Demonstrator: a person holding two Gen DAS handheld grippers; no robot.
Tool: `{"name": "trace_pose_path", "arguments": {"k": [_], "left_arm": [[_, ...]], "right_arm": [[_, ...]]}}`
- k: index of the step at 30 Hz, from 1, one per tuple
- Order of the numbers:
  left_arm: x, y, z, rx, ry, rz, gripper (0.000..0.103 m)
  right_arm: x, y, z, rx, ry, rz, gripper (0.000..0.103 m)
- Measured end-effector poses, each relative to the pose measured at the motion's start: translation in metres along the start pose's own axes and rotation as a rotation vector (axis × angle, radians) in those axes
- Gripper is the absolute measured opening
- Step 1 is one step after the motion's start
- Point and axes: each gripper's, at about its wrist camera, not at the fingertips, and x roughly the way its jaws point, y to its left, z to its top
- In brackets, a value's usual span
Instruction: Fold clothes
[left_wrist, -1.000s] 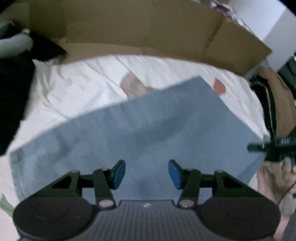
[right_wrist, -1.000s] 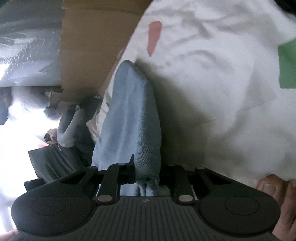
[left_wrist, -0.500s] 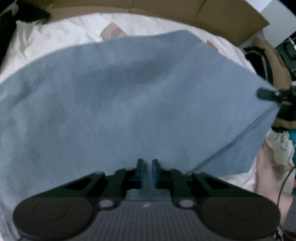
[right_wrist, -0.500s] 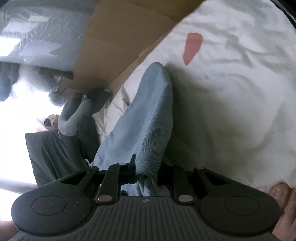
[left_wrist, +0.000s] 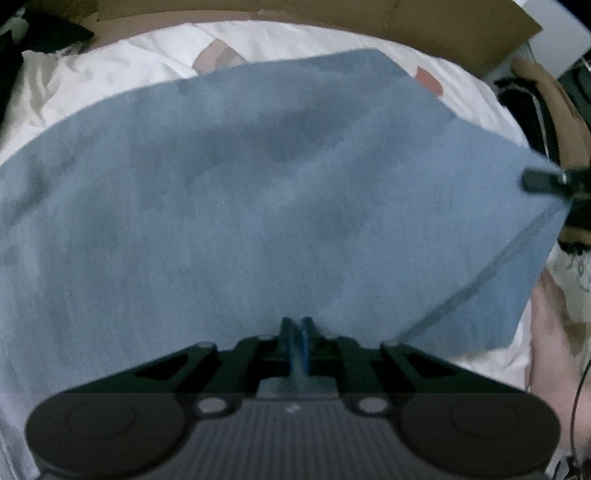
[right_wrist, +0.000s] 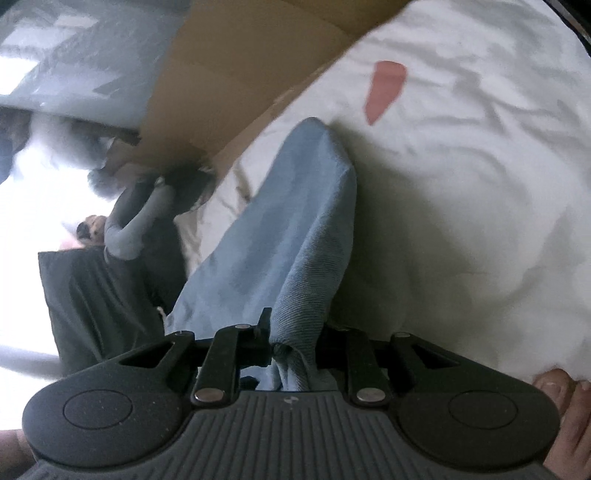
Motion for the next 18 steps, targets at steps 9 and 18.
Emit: {"name": "trace_pose_path", "arguments": {"k": [9, 18], "left_arm": [[-0.002, 0.022, 0.04, -0.038, -0.073, 0.097, 0.007], [0.002, 0.033, 0.079, -0.113, -0.112, 0.131, 0.007]], "right_arm": [[0.007, -0.016, 0.001, 0.054, 0.01, 0.006, 0.033], [0.009, -0.022, 0.005, 0.064, 0.018, 0.01, 0.034]]}}
